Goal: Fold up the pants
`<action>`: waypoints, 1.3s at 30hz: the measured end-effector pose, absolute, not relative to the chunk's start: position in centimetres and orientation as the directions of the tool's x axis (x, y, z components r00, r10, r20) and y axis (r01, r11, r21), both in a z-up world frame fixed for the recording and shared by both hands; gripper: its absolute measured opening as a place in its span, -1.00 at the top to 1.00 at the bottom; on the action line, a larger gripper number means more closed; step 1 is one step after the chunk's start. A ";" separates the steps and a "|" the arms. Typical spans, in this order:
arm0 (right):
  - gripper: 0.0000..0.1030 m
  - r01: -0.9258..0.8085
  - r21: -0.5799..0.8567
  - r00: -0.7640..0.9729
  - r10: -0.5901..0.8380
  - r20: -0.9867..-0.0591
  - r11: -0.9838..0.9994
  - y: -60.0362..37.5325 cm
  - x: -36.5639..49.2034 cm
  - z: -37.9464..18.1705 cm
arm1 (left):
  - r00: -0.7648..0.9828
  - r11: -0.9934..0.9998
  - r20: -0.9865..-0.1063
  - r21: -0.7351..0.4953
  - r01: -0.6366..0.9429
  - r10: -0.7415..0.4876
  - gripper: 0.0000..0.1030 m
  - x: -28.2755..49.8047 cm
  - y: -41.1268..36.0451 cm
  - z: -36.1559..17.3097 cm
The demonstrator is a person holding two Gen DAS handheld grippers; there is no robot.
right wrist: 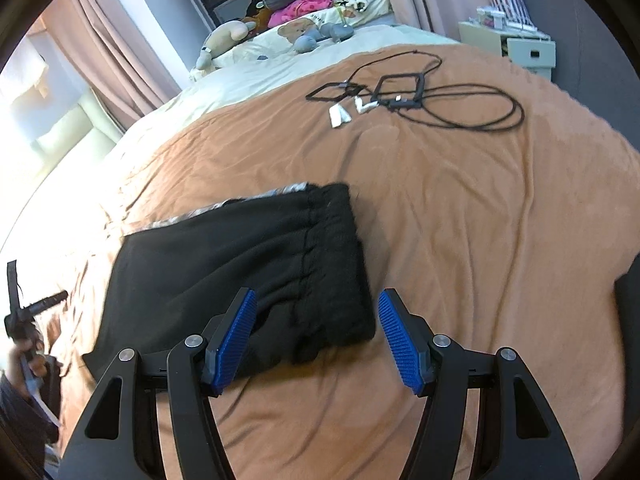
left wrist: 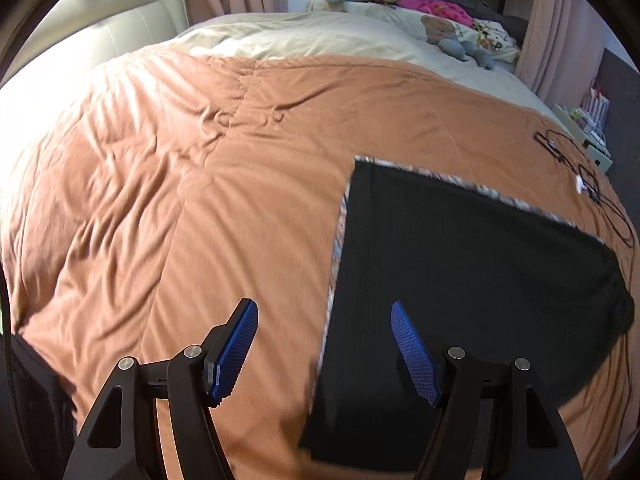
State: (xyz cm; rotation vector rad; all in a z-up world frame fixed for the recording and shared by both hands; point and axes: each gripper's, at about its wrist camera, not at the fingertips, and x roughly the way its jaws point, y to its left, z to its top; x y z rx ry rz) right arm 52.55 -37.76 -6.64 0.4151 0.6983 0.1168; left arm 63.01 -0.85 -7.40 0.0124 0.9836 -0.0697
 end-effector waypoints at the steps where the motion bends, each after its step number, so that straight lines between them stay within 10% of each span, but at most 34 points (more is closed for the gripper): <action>1: -0.20 0.030 0.428 0.760 0.258 -0.597 0.903 -37.9 52.4 -6.9 | 0.551 0.997 -0.832 -0.028 0.065 -0.060 -0.39 62.2 -0.8 -7.4; 28: -0.57 0.191 0.710 0.733 0.382 -0.562 0.678 -41.1 55.7 -14.3 | 0.496 0.895 -0.817 -0.417 -0.157 -0.293 -0.38 53.6 1.8 -13.0; 39: 0.25 0.153 0.630 0.706 0.362 -0.609 0.761 -40.8 54.0 -14.1 | 0.475 0.796 -0.793 -0.543 -0.267 -0.382 -0.35 53.3 2.5 -17.0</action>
